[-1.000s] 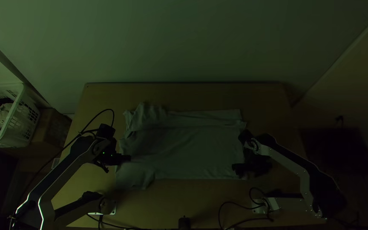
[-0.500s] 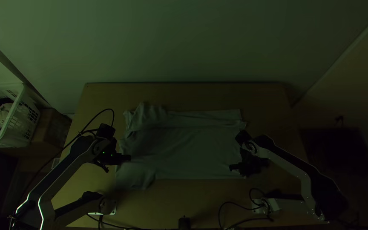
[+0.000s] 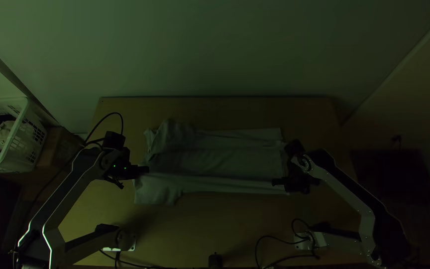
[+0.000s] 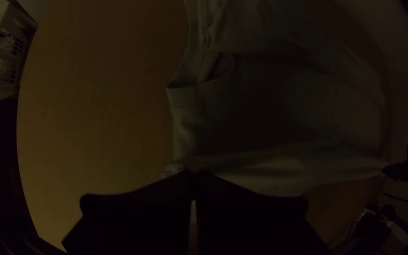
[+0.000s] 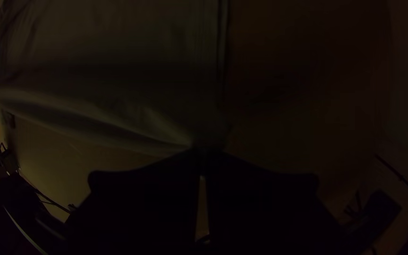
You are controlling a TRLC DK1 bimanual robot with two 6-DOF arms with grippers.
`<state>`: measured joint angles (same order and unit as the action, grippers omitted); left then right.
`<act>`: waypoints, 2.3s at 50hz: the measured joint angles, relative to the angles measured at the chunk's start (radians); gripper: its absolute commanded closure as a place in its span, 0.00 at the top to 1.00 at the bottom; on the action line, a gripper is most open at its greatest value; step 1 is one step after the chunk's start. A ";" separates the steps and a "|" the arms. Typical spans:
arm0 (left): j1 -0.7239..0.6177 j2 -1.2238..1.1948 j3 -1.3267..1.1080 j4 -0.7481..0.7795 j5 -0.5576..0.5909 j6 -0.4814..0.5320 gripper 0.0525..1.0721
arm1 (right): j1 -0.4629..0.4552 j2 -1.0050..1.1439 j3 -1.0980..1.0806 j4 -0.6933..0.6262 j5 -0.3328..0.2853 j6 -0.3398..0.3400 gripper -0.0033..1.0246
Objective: Fold the t-shirt
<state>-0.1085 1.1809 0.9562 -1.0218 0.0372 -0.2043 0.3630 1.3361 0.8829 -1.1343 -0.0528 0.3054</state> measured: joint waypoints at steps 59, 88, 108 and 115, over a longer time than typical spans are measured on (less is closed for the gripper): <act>0.090 0.508 0.512 0.053 0.053 0.049 0.03 | -0.131 0.558 0.644 0.126 0.057 -0.048 0.03; 0.153 0.722 0.734 0.113 0.202 0.048 0.96 | -0.195 0.677 0.808 0.148 0.069 -0.040 0.96; 0.394 0.595 0.538 0.220 0.623 0.163 0.96 | -0.246 0.491 0.805 0.177 0.039 -0.025 0.96; 0.454 0.578 0.422 0.222 0.689 0.257 0.96 | -0.246 0.410 0.785 0.181 0.016 -0.025 0.96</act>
<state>0.3454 1.7592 1.3785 -0.8001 0.7261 0.0532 0.1173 1.7466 1.6684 -0.9535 -0.0368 0.2802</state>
